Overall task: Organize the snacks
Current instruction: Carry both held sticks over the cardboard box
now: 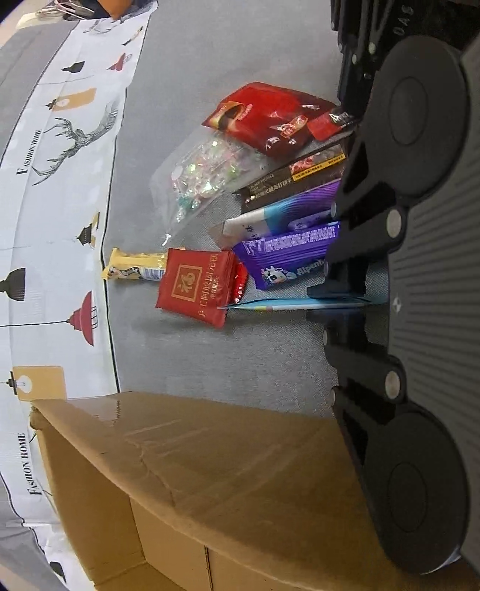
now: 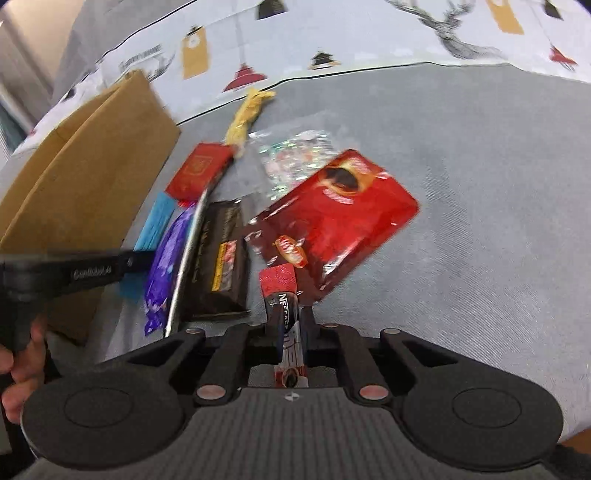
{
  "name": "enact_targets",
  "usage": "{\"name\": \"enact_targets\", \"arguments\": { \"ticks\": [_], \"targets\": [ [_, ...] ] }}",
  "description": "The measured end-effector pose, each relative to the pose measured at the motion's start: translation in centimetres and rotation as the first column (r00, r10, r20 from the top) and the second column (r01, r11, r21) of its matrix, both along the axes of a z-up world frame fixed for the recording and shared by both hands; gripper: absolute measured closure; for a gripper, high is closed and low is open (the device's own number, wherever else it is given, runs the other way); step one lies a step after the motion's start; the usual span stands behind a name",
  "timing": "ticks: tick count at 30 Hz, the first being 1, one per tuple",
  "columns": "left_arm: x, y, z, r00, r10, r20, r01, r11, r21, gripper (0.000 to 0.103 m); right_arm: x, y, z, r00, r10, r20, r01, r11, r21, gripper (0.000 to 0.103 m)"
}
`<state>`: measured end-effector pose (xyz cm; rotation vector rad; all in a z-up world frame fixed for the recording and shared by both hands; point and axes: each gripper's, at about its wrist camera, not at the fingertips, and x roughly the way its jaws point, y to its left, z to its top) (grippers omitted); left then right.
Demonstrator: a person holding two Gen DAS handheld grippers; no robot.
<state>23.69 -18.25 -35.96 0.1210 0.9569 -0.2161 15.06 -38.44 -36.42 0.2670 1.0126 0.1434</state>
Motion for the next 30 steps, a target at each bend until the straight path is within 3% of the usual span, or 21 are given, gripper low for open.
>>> {"name": "enact_targets", "arguments": {
  "ticks": [2,8,17,23,30],
  "targets": [
    [-0.1,0.1,0.5,1.0,-0.002,0.002,0.002,1.0,-0.014,0.098,-0.1,0.4,0.2,1.0,0.016,0.009,-0.015,1.0,-0.02,0.1],
    [-1.6,0.2,2.9,0.997,-0.028,0.065,0.03,0.999,-0.027,0.099,-1.3,-0.5,2.1,0.997,-0.014,0.078,0.015,1.0,-0.007,0.101],
    [-2.0,0.8,4.1,0.998,-0.031,0.054,0.034,0.997,-0.065,0.099,-1.9,0.5,2.9,0.993,0.036,0.108,-0.031,0.998,-0.05,0.101],
    [-3.6,1.5,8.8,0.988,-0.061,0.143,0.077,0.991,-0.11,0.099,-2.7,0.9,8.0,0.977,-0.019,0.213,0.032,0.998,-0.055,0.101],
    [-5.1,4.3,13.5,0.978,-0.054,0.202,0.08,0.99,-0.12,0.099,-3.9,5.8,14.7,0.934,-0.059,0.353,0.066,0.998,-0.008,0.101]
  ]
}}
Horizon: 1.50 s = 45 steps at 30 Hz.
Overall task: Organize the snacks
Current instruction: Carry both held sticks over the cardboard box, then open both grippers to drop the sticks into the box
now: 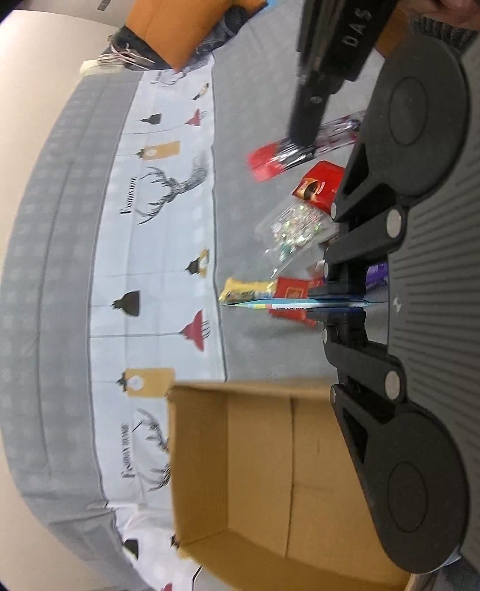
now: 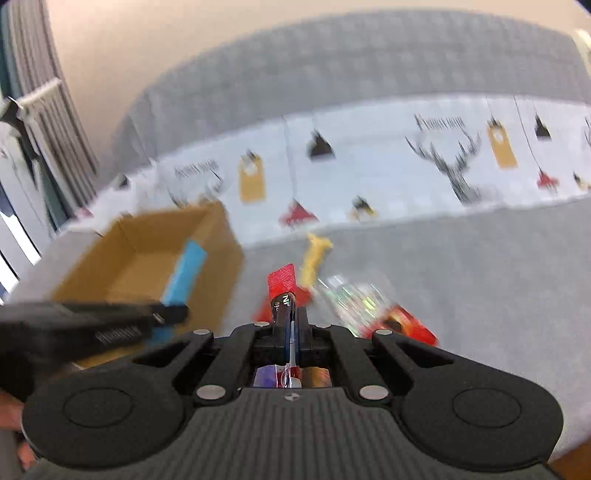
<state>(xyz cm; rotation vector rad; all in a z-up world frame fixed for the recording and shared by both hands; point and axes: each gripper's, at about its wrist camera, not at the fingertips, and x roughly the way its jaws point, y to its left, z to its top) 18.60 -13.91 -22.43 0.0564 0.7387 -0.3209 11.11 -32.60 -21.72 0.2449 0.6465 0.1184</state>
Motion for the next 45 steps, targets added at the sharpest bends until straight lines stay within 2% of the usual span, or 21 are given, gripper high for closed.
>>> {"name": "enact_targets", "arguments": {
  "ticks": [4,8,12,15,17,20,23,30,32,33,34,35,36,37,38,39,45],
  "targets": [
    [-0.9,2.6,2.6,0.999,0.01,0.044,-0.01,1.0,0.014,0.099,-0.1,3.6,3.2,0.998,0.033,0.058,-0.034,0.999,0.017,0.101],
    [-1.1,5.7,4.6,0.996,0.046,0.07,-0.046,0.999,-0.003,0.099,0.6,7.1,5.3,0.994,0.064,0.091,-0.068,0.997,0.04,0.101],
    [-0.3,8.8,5.8,0.993,0.086,0.079,-0.085,0.996,-0.015,0.099,1.9,10.8,6.3,0.99,0.078,0.116,-0.085,0.995,0.058,0.101],
    [0.9,11.0,6.0,0.99,0.109,0.091,-0.111,0.994,0.015,0.099,3.1,13.8,6.4,0.986,0.105,0.13,-0.111,0.993,0.042,0.101],
    [2.2,12.4,5.5,0.99,0.124,0.073,-0.128,0.99,0.051,0.099,4.3,15.5,5.9,0.985,0.111,0.131,-0.118,0.992,0.041,0.101],
    [3.9,13.9,4.4,0.988,0.146,0.054,-0.151,0.98,0.127,0.099,6.1,17.1,4.7,0.988,0.098,0.119,-0.109,0.99,0.088,0.101],
    [5.7,15.5,2.3,0.982,0.19,0.005,-0.188,0.965,0.184,0.099,8.3,18.6,2.4,0.991,0.121,0.064,-0.128,0.985,0.116,0.101],
    [7.8,17.6,-2.5,0.95,0.301,-0.083,-0.273,0.929,0.25,0.099,10.9,19.8,-3.5,0.974,0.212,-0.078,-0.199,0.969,0.146,0.101],
    [7.7,17.9,-3.1,0.944,0.311,-0.106,-0.278,0.928,0.249,0.098,11.2,20.0,-4.5,0.966,0.23,-0.122,-0.209,0.964,0.166,0.095],
    [7.6,17.9,-3.3,0.943,0.312,-0.116,-0.277,0.929,0.246,0.091,11.3,20.0,-5.1,0.964,0.22,-0.146,-0.193,0.965,0.18,0.089],
    [7.5,17.9,-3.4,0.94,0.316,-0.126,-0.278,0.928,0.247,0.081,11.2,19.6,-5.6,0.965,0.211,-0.158,-0.176,0.963,0.205,0.072],
    [7.2,17.9,-3.2,0.936,0.326,-0.131,-0.288,0.926,0.246,0.043,10.8,19.0,-5.8,0.967,0.207,-0.146,-0.168,0.955,0.243,0.068],
    [6.9,17.7,-2.8,0.933,0.339,-0.118,-0.304,0.922,0.24,0.012,10.4,18.4,-5.8,0.97,0.209,-0.123,-0.169,0.946,0.275,0.066],
    [6.3,17.6,-2.2,0.93,0.36,-0.077,-0.333,0.911,0.241,0.007,10.0,18.0,-5.5,0.973,0.199,-0.116,-0.16,0.946,0.284,0.059],
    [5.5,17.4,-1.3,0.934,0.357,-0.021,-0.343,0.911,0.229,0.002,9.4,17.4,-5.0,0.979,0.173,-0.103,-0.139,0.952,0.274,0.053],
    [4.9,16.8,-0.5,0.94,0.341,0.009,-0.334,0.917,0.22,0.002,9.0,16.8,-4.5,0.983,0.16,-0.089,-0.131,0.954,0.27,0.051],
    [1.3,12.2,2.6,0.973,0.225,0.06,-0.232,0.954,0.187,0.0,5.9,11.5,-1.3,0.997,0.077,-0.016,-0.068,0.953,0.294,0.05]
  ]
}}
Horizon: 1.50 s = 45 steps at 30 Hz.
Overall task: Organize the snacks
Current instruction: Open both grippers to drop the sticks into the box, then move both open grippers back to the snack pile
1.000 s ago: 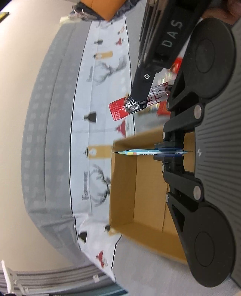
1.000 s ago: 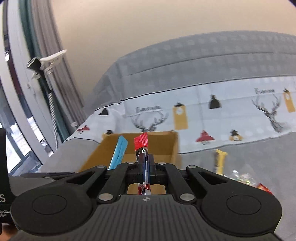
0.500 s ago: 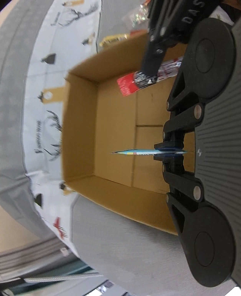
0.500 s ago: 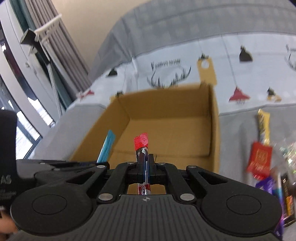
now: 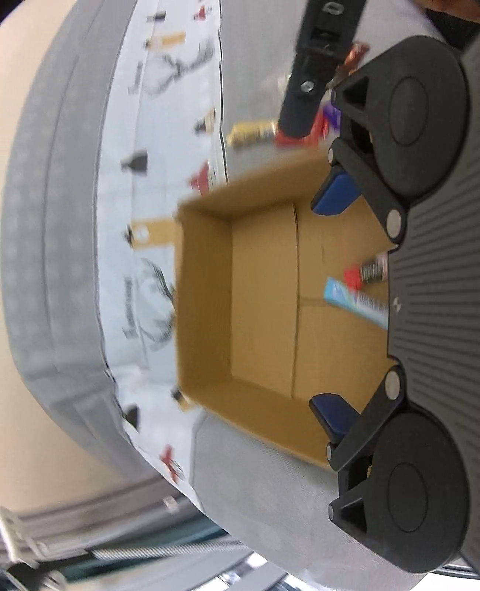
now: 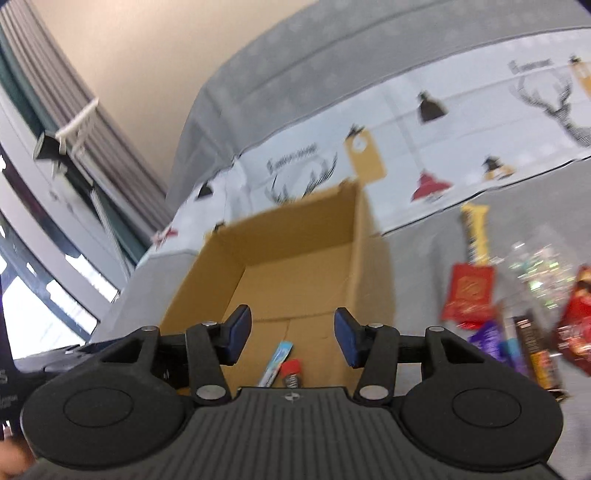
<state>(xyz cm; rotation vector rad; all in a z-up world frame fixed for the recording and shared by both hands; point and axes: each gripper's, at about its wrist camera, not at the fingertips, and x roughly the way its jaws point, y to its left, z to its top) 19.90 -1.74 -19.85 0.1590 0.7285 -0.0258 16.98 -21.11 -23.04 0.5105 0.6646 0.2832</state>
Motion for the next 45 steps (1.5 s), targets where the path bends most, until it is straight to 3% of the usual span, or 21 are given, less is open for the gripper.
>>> {"name": "enact_targets", "arguments": {
  "ticks": [6,11,14,17,19,23,24,25,26,27,30,32,37,40,45],
  "targets": [
    [-3.1,-7.6,0.2,0.991,-0.129,0.034,0.13,0.991,-0.04,0.0,-3.9,-4.7,2.1,0.998,-0.04,0.048,0.042,0.998,-0.037,0.047],
    [-4.4,-13.5,-1.6,0.976,-0.219,-0.005,0.219,0.975,-0.042,0.0,-6.7,-8.9,1.6,0.995,-0.088,0.052,0.092,0.994,-0.064,0.038],
    [-4.6,-16.4,-3.6,0.965,-0.261,-0.028,0.261,0.965,0.001,0.0,-8.1,-12.0,0.1,0.99,-0.137,0.037,0.14,0.986,-0.092,0.03],
    [-4.7,-18.4,-5.9,0.956,-0.29,-0.042,0.292,0.956,0.035,0.001,-9.3,-15.6,-2.7,0.979,-0.204,0.0,0.204,0.975,-0.084,0.029],
    [-4.0,-18.6,-7.4,0.955,-0.29,-0.065,0.292,0.956,0.024,0.001,-9.5,-17.5,-4.6,0.973,-0.229,-0.044,0.225,0.971,-0.08,0.029],
    [-1.8,-17.8,-9.8,0.965,-0.23,-0.123,0.219,0.971,-0.1,0.003,-8.6,-19.8,-7.2,0.962,-0.242,-0.13,0.229,0.968,-0.105,0.029],
    [-1.5,-17.8,-10.3,0.968,-0.218,-0.127,0.205,0.973,-0.108,0.003,-8.3,-20.1,-7.6,0.96,-0.242,-0.139,0.229,0.968,-0.107,0.029],
    [-1.6,-18.4,-10.4,0.97,-0.224,-0.09,0.219,0.973,-0.068,0.005,-8.0,-20.2,-7.9,0.959,-0.242,-0.144,0.229,0.968,-0.106,0.029],
    [-1.3,-19.0,-10.8,0.964,-0.254,-0.084,0.25,0.967,-0.053,0.012,-7.7,-20.3,-8.2,0.96,-0.24,-0.146,0.227,0.968,-0.104,0.029],
    [-0.9,-19.3,-11.4,0.957,-0.271,-0.103,0.266,0.962,-0.06,0.032,-7.4,-20.2,-8.5,0.961,-0.234,-0.149,0.22,0.97,-0.105,0.03],
    [0.4,-19.6,-13.2,0.951,-0.256,-0.172,0.243,0.966,-0.092,0.055,-6.5,-19.5,-9.2,0.968,-0.181,-0.172,0.168,0.982,-0.09,0.041],
    [1.2,-19.3,-14.4,0.953,-0.229,-0.2,0.216,0.973,-0.088,0.06,-5.9,-18.9,-9.6,0.974,-0.128,-0.184,0.121,0.991,-0.051,0.054],
    [2.9,-17.9,-16.3,0.941,-0.228,-0.252,0.196,0.969,-0.148,0.064,-4.2,-17.5,-11.0,0.971,-0.074,-0.227,0.062,0.996,-0.059,0.065],
    [3.9,-17.8,-17.0,0.932,-0.239,-0.273,0.198,0.966,-0.168,0.064,-3.1,-17.1,-12.1,0.965,-0.058,-0.255,0.056,0.998,-0.015,0.066],
    [3.8,-18.8,-17.5,0.937,-0.262,-0.232,0.243,0.964,-0.108,0.063,-1.4,-16.6,-13.7,0.954,-0.07,-0.291,0.068,0.998,-0.018,0.063]
  ]
}}
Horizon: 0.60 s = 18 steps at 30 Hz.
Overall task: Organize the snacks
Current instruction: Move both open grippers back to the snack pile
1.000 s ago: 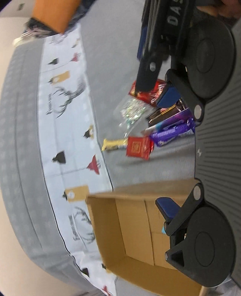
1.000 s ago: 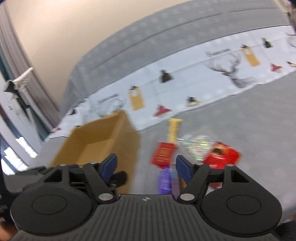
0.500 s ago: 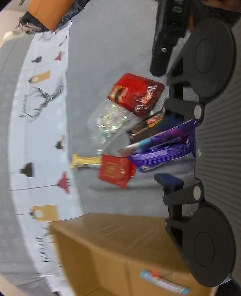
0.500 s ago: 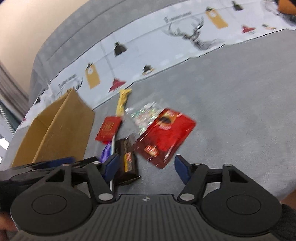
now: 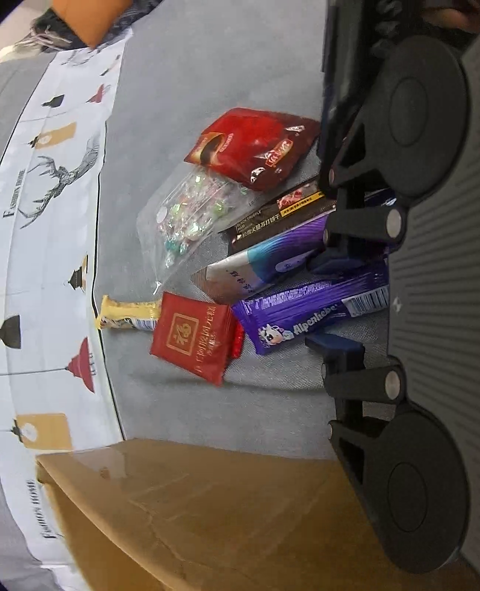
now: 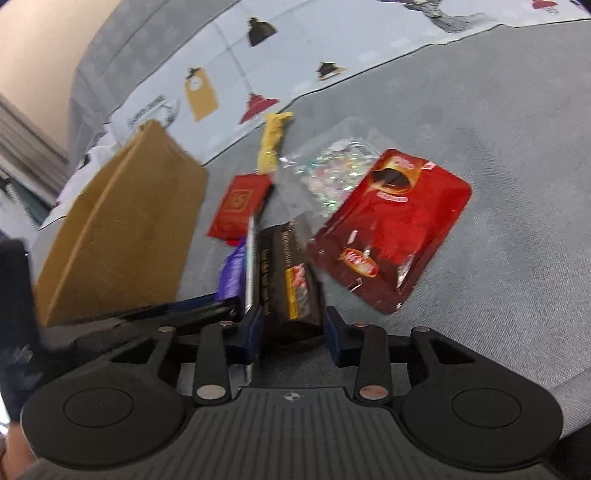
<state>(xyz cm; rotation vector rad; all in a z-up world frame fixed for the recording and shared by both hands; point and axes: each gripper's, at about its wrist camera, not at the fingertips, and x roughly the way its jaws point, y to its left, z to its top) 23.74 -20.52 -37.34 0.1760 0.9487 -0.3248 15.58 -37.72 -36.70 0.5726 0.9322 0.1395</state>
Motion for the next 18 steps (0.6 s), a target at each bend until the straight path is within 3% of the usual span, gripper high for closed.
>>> {"name": "enact_targets", "arguments": {
  "ticks": [2,4,6,11,18],
  "targets": [
    [0.0,0.2,0.0,1.0,-0.004,-0.001,0.004,1.0,-0.011,0.064,0.5,-0.3,-0.9,0.999,-0.027,-0.025,0.027,0.999,0.025,0.064],
    [0.3,0.5,0.1,1.0,0.006,-0.012,-0.006,0.999,-0.031,0.073,0.8,-0.6,-1.3,0.998,-0.056,-0.018,0.057,0.996,0.066,0.064],
    [0.5,1.1,0.2,0.999,0.026,-0.033,-0.029,0.997,-0.067,0.086,1.1,0.2,-1.2,1.0,-0.024,-0.006,0.024,1.0,0.007,0.082],
    [0.3,2.0,1.0,0.997,0.058,-0.046,-0.063,0.991,-0.114,0.088,0.6,0.7,-0.3,1.0,0.005,0.025,-0.006,1.0,0.015,0.101],
    [-0.9,2.2,3.0,0.999,0.048,-0.002,-0.047,0.988,-0.144,0.088,-1.4,-0.1,1.8,0.997,-0.005,0.083,0.01,0.999,-0.052,0.102]
  ]
}}
